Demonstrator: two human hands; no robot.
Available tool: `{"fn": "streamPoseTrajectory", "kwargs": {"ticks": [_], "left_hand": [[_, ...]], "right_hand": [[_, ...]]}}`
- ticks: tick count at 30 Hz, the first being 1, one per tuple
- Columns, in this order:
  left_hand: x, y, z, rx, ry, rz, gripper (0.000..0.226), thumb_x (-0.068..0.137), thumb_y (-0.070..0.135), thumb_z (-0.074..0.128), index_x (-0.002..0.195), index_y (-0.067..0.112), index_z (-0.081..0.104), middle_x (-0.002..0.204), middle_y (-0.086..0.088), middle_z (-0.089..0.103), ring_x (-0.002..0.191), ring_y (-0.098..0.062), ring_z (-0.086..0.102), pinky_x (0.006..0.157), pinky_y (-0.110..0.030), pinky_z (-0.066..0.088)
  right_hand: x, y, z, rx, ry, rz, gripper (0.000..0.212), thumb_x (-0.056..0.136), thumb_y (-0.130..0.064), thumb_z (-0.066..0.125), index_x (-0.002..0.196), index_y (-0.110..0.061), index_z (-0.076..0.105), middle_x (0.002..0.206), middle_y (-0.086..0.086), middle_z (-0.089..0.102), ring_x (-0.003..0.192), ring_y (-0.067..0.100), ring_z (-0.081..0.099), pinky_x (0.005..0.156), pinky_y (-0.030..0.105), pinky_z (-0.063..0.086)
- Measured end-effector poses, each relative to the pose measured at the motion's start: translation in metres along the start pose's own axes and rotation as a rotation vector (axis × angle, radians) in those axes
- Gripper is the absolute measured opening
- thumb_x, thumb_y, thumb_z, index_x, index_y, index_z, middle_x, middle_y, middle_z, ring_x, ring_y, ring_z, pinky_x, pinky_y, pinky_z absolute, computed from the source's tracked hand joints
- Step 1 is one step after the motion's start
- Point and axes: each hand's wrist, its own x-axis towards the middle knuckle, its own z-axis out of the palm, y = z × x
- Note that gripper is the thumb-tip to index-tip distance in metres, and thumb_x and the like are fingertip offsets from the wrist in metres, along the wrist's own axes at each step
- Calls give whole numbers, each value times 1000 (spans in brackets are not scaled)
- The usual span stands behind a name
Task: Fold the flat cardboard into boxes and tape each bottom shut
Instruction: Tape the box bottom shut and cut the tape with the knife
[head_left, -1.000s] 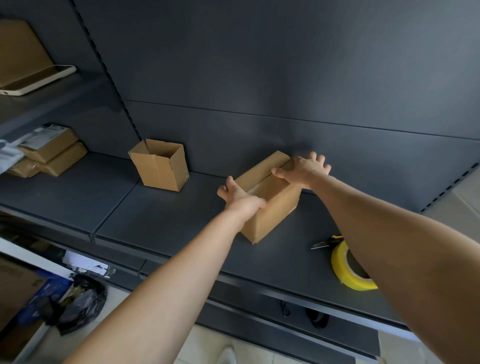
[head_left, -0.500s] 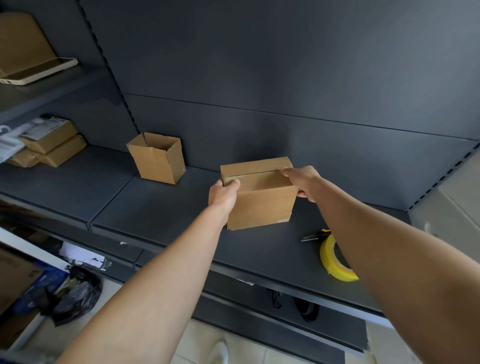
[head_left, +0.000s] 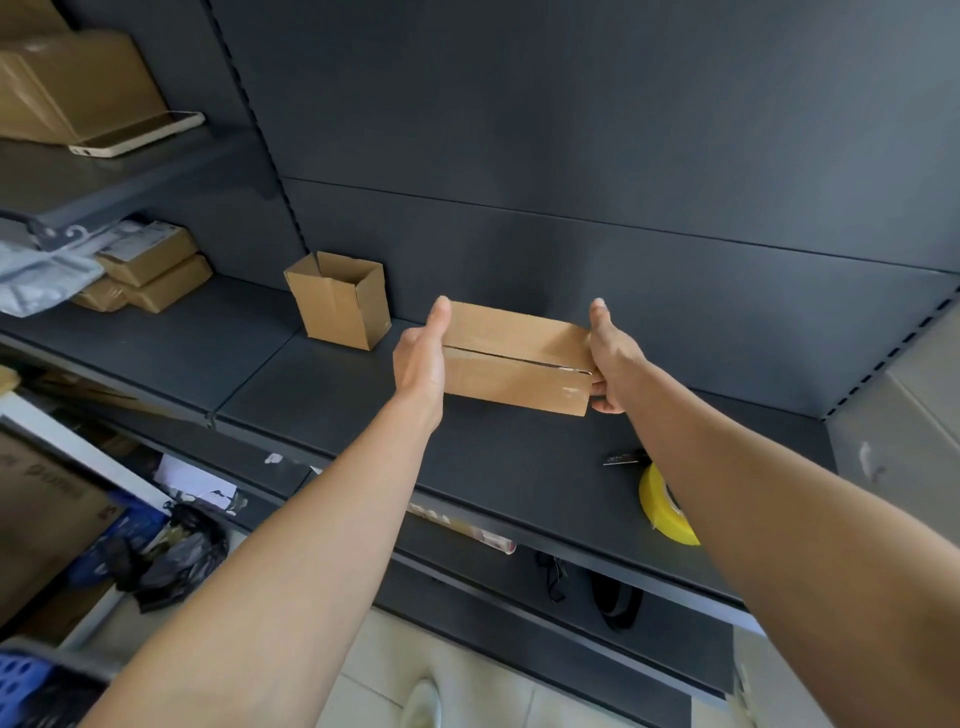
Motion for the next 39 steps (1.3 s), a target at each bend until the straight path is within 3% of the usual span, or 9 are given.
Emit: {"fn": "streamPoseTrajectory", "kwargs": {"ticks": [2, 5, 8, 11, 16, 24, 27, 31, 39], "left_hand": [[0, 2, -7, 64, 25, 8, 28, 91, 45, 57, 94, 19, 49, 88, 11, 47, 95, -13, 43, 85, -31, 29], [8, 0, -21, 61, 12, -18, 20, 93, 31, 57, 104, 16, 48, 107, 3, 51, 102, -18, 46, 86, -32, 30], [22, 1, -42, 19, 42, -30, 27, 91, 35, 59, 106, 19, 43, 111, 3, 47, 109, -19, 46, 89, -31, 30], [43, -3, -72, 74, 80, 12, 29, 91, 9, 55, 120, 14, 52, 113, -1, 53, 109, -20, 51, 86, -27, 34], [86, -14, -134, 147, 67, 6, 60, 86, -16, 39, 135, 17, 53, 123, 1, 59, 104, -16, 53, 87, -20, 37], [154, -13, -214, 129, 302, -47, 49, 89, -13, 35, 120, 15, 61, 109, -4, 61, 93, -20, 53, 82, -24, 42], [183, -16, -233, 100, 270, -73, 46, 90, -14, 36, 121, 10, 61, 98, -5, 61, 88, -21, 52, 79, -27, 45], [216, -16, -245, 113, 176, -105, 45, 88, -14, 42, 119, 12, 60, 81, 5, 57, 89, -22, 52, 96, -34, 46], [265, -12, -250, 127, 92, -77, 48, 91, -5, 51, 135, 14, 51, 124, -4, 61, 111, -23, 57, 103, -35, 45]], "right_hand": [[-3, 3, 7, 2, -32, -9, 62, 83, -69, 43, 116, -18, 55, 112, 4, 62, 102, 28, 61, 94, 42, 46], [-5, 5, 17, 33, -50, -39, 30, 87, -38, 56, 106, -15, 58, 104, 3, 60, 95, 21, 58, 90, 34, 44], [-9, 2, 35, 45, -74, -72, 4, 84, -11, 59, 88, -11, 57, 95, 6, 56, 86, 19, 52, 85, 32, 45], [-19, -4, 64, 89, -104, -95, 17, 85, 8, 48, 86, -6, 57, 89, 8, 60, 83, 20, 59, 78, 30, 49], [-38, -8, 126, 33, -189, -70, 22, 81, 6, 39, 86, -7, 57, 89, 9, 66, 85, 25, 66, 80, 38, 54], [-39, -7, 232, -65, -248, -52, 31, 81, 14, 33, 91, -2, 58, 104, 15, 64, 101, 31, 65, 84, 41, 55], [-32, -9, 263, -81, -261, -45, 34, 82, 13, 34, 92, -6, 61, 114, 15, 64, 104, 30, 63, 86, 40, 55], [-19, -14, 294, -36, -239, -33, 34, 82, 13, 37, 98, -5, 62, 121, 17, 61, 109, 29, 61, 87, 38, 55], [-5, -23, 325, 44, -207, -15, 36, 86, 12, 37, 107, -5, 60, 126, 13, 57, 117, 26, 56, 82, 29, 51]]}}
